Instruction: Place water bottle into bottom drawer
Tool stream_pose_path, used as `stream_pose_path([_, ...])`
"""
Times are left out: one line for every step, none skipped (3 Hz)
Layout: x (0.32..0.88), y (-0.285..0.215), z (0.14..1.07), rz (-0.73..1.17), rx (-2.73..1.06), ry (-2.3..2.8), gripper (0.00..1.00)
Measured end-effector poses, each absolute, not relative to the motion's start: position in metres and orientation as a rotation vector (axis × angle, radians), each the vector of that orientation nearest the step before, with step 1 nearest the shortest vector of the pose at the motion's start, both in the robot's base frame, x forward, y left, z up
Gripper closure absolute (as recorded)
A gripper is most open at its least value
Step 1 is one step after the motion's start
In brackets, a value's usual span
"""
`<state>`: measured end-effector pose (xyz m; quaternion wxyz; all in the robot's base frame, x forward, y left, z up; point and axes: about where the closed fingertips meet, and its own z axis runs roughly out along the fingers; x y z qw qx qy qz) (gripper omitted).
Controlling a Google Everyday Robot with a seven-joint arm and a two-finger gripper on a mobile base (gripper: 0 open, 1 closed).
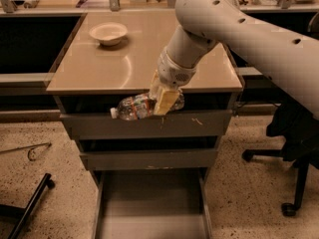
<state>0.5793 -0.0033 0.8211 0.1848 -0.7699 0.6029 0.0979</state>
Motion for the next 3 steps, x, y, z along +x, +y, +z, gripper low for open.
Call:
stream_pose_path([0.571,-0.010,0.790,0.392,-2.070,1.710,1.00])
stream_pose_path([0.555,-0.017,0.717,0.637,-1.911,1.656,1.00])
stream_pose_path([0.543,-0.023,0.668,0.808,-1.772,1.543,1.00])
